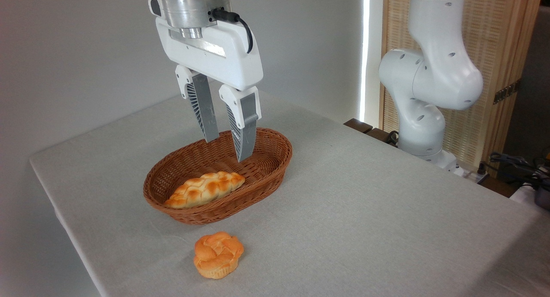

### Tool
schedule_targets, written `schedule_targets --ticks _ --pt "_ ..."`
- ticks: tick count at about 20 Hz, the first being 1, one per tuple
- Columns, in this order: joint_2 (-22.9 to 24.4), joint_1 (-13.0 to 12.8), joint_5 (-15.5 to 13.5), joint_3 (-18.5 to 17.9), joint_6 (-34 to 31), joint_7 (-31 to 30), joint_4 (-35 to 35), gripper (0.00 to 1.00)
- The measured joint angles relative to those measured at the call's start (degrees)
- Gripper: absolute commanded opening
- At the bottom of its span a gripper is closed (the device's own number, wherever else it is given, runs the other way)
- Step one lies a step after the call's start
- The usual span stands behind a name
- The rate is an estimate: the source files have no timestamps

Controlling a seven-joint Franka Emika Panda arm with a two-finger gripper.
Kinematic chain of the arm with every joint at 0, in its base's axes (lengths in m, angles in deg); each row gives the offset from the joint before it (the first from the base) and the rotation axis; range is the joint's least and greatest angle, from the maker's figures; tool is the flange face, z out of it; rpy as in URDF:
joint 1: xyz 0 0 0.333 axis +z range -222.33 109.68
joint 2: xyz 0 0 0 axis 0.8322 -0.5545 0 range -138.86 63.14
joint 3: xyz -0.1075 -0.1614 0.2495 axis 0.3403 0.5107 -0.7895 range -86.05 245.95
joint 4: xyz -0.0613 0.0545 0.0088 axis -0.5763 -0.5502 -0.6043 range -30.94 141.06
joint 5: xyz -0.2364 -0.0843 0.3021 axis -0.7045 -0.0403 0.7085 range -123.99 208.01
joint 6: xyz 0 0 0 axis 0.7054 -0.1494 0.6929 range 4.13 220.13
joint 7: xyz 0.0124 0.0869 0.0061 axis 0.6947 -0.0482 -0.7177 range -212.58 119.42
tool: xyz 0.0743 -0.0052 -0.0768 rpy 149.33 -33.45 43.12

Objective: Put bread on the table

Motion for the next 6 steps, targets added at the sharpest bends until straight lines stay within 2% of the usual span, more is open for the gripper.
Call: schedule_targets --ticks 6 --pt "0.0 0.0 0.0 0.0 0.0 0.64 0.0 1.0"
